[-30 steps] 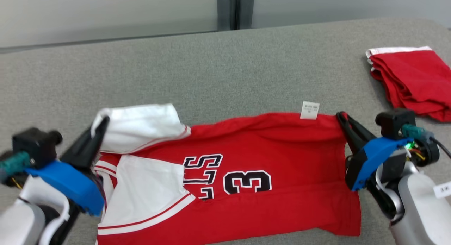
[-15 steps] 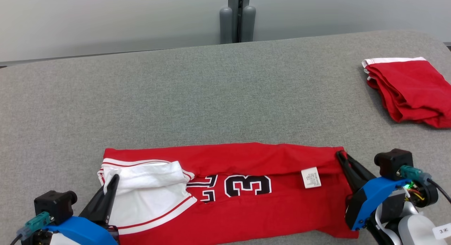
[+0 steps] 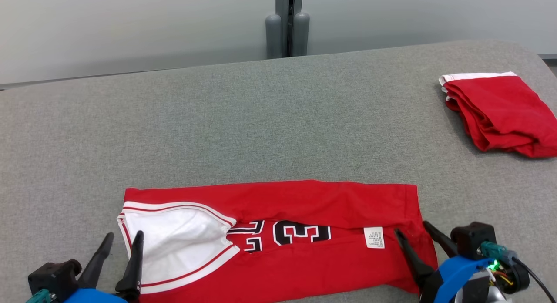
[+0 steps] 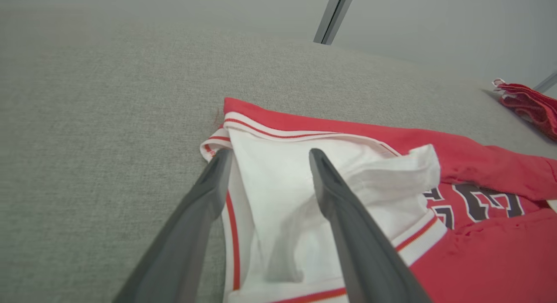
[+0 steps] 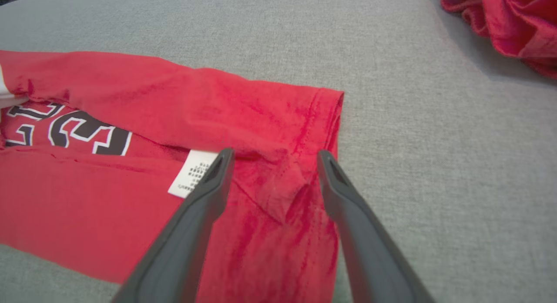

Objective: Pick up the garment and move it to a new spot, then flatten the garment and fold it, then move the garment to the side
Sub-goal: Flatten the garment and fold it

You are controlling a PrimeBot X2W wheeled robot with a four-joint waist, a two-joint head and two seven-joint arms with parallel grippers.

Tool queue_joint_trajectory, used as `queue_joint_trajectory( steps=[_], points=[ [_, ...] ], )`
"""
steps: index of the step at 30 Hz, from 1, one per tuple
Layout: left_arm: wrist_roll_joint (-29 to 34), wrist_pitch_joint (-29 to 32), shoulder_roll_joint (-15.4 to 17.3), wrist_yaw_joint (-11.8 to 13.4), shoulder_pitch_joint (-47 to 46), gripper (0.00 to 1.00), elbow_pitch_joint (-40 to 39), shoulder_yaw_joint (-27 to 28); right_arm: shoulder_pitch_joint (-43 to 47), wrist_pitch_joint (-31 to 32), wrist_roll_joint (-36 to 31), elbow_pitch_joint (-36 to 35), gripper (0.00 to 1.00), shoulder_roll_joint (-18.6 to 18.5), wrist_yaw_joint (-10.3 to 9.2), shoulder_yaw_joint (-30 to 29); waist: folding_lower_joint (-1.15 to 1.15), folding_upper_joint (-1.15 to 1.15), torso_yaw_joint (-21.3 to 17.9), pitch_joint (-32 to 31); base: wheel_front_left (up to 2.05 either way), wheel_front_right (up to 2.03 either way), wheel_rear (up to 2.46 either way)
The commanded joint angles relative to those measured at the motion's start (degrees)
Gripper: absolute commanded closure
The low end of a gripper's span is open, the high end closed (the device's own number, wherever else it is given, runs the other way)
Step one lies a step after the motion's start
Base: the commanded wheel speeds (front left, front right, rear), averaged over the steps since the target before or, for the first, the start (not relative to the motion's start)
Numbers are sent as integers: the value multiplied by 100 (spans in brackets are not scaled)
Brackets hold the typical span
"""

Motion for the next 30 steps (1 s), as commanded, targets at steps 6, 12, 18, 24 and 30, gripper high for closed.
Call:
queue_joint_trajectory(
  steps=[6, 12, 18, 24, 30],
  points=[
    [268, -396, -43, 458, 115, 0, -284, 236, 317, 5, 16, -93, 0, -45, 1, -163, 0, 0, 5, -92, 0, 0, 0],
    [512, -575, -232, 796, -38, 0, -482, 278, 183, -96, 12, -390, 0, 96, 1, -451, 0, 0, 22, -212, 0, 0, 0],
    [671, -639, -409, 1006, -141, 0, -587, 238, -66, -127, -116, -354, 0, 347, 1, -876, 0, 0, 118, -272, 0, 0, 0],
    [735, -669, -522, 1098, -171, 0, -557, 194, -255, -97, -264, 269, 0, 540, 1, -1165, 0, 0, 305, -261, 0, 0, 0],
    [778, -668, -502, 1151, -151, 0, -566, 181, -338, -273, -355, 1049, 0, 664, 1, -1308, 0, 0, 484, -231, 0, 0, 0]
  ],
)
